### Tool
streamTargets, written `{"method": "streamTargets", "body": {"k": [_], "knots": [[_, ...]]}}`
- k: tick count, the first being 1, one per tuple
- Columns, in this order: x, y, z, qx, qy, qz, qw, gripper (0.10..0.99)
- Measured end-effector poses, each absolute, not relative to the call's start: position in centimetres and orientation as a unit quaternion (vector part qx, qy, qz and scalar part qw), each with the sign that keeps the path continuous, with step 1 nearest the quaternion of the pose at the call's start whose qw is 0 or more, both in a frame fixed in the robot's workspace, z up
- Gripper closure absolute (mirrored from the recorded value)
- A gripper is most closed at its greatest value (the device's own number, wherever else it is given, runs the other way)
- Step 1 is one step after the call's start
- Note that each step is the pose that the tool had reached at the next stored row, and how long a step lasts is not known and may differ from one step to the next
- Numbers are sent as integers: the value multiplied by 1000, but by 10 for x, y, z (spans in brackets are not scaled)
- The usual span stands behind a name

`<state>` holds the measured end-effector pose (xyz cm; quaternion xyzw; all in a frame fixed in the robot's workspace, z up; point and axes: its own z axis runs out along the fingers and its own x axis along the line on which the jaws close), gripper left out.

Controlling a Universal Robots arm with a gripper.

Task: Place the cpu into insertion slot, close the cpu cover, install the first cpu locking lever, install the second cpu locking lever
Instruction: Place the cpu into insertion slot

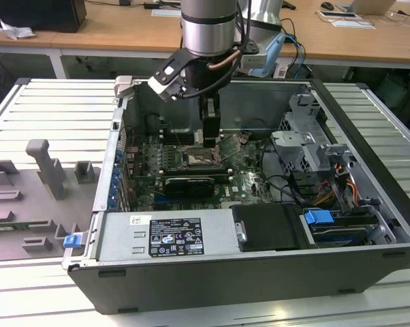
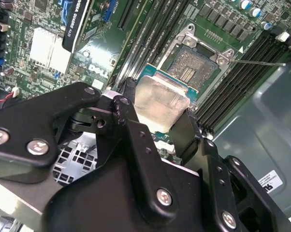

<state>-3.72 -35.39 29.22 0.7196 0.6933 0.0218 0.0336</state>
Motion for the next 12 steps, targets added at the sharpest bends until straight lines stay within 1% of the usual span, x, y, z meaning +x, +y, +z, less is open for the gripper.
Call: {"method": "streamTargets", "body": {"k": [12], "knots": [[-37,-350,275,705,708,23,32,545]]}}
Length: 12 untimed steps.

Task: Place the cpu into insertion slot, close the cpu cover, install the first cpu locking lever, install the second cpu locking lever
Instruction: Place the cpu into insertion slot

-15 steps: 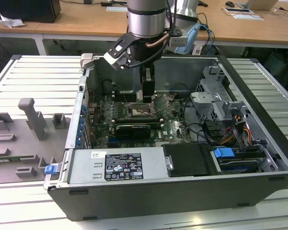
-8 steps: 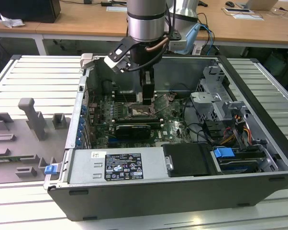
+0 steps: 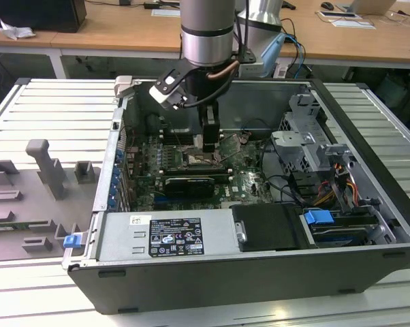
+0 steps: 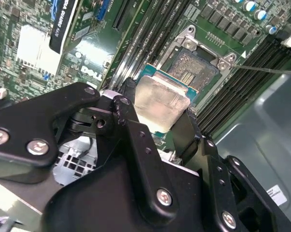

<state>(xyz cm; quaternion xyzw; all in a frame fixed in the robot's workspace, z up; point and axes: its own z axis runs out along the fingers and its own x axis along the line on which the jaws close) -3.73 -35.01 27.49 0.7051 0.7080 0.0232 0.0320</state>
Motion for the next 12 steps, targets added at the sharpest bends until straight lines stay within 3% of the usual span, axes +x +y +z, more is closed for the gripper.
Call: {"method": "streamTargets", "body": {"k": [12], "knots": [[-37,-335,255,704,709,22,31,545]]}}
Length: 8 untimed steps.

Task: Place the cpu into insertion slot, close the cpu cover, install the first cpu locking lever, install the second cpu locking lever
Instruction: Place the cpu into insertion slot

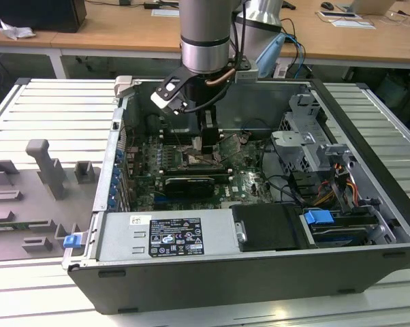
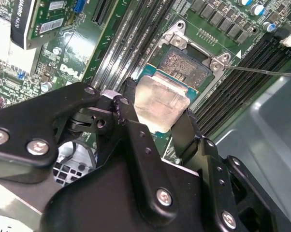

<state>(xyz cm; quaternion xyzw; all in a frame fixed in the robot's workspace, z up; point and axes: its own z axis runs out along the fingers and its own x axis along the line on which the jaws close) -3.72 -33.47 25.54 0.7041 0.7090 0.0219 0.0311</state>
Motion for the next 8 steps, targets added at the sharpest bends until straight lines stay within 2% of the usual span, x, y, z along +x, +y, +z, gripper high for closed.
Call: {"method": "streamTargets", "body": {"k": [8], "knots": [[-37,-335,250,704,709,22,31,545]]}}
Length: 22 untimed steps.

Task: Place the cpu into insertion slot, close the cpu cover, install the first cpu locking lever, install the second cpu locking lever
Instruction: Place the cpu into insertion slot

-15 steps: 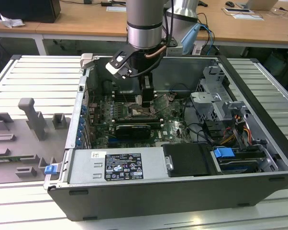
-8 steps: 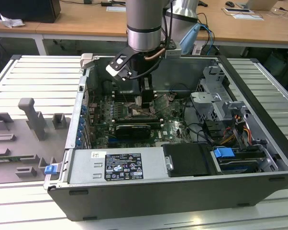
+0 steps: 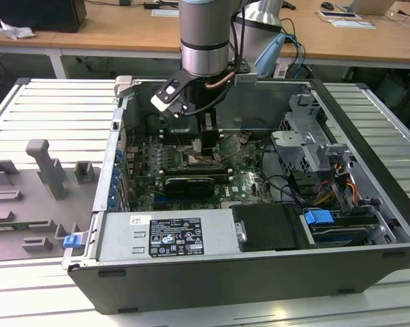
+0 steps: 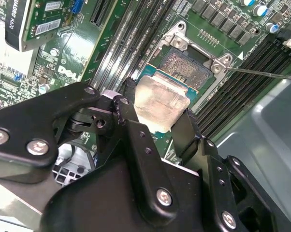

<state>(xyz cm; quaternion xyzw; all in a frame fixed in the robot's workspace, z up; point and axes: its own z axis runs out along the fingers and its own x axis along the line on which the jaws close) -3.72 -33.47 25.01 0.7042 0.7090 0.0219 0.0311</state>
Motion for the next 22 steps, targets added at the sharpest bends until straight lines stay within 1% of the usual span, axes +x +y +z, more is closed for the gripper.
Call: {"method": "streamTargets", "body": {"k": [22], "knots": [[-37,-335,240,704,709,22,31,545]]}}
